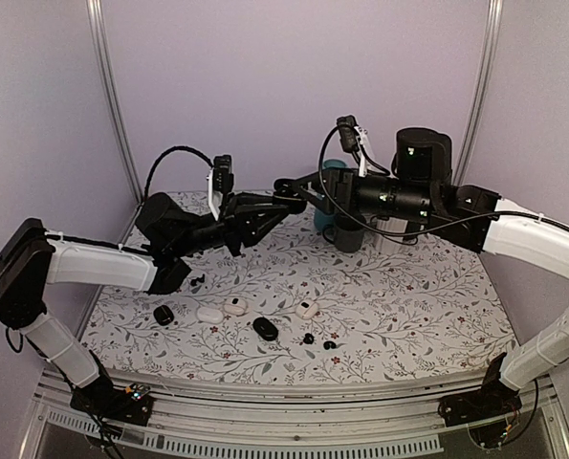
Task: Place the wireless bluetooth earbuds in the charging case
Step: Insert the right earbud into the right side groove of the charging case, then adjust the right earbud in the right side groove of the charging case.
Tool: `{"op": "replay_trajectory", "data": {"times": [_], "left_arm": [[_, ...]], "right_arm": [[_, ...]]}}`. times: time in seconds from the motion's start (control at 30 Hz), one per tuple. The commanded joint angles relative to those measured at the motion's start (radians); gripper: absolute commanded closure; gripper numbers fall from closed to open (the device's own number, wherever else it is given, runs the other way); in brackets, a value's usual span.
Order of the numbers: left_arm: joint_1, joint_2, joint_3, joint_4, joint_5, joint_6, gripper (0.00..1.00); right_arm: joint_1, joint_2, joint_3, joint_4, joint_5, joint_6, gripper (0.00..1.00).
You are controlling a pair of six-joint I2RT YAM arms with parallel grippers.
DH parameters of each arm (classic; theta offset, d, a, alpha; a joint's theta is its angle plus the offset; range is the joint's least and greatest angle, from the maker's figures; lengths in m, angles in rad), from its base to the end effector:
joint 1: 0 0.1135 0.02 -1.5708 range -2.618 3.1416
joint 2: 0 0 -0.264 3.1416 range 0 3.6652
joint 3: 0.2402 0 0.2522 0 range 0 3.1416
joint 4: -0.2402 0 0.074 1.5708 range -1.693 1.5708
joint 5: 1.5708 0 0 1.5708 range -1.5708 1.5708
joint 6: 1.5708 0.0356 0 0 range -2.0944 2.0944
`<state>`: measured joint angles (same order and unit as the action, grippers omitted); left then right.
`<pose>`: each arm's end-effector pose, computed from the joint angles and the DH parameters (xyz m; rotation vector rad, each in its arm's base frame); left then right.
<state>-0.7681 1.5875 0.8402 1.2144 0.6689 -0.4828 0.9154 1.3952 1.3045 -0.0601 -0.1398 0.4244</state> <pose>0.2262 -0.2492 0.3009 0.8211 1.0656 -1.4441 0.1980 0.2657 0.3946 -0.5571 1.7658 1.0878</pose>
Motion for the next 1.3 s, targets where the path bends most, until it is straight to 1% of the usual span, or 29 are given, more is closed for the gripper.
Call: {"op": "replay_trajectory", "data": {"times": [0.0,0.3,0.47,0.53,0.7,0.87,1.07,1.27], "left_arm": [[-0.012,-0.025,0.004,0.027,0.005,0.007,1.00],[-0.013,-0.022,0.010,0.013,0.000,0.009,1.00],[-0.012,-0.023,0.010,0.001,-0.009,0.012,1.00],[-0.012,-0.024,0.011,-0.006,-0.015,0.014,1.00],[-0.011,-0.027,0.013,-0.026,-0.024,0.020,1.00],[-0.011,-0.031,0.014,-0.042,-0.034,0.026,1.00],[-0.012,-0.035,0.014,-0.048,-0.039,0.030,1.00],[-0.011,-0.035,0.014,-0.049,-0.036,0.030,1.00]], "right_arm": [[-0.004,-0.028,0.033,-0.009,-0.005,0.007,0.36],[-0.003,-0.051,0.043,-0.014,-0.045,0.009,0.31],[-0.004,-0.072,0.061,-0.028,-0.050,0.024,0.30],[-0.005,-0.070,0.081,-0.053,-0.048,0.040,0.33],[-0.007,-0.051,0.140,-0.145,-0.052,0.077,0.50],[-0.007,-0.021,0.179,-0.211,-0.082,0.100,0.62],[-0.006,0.008,0.200,-0.258,-0.104,0.112,0.65],[-0.007,0.024,0.203,-0.272,-0.110,0.113,0.66]]}}
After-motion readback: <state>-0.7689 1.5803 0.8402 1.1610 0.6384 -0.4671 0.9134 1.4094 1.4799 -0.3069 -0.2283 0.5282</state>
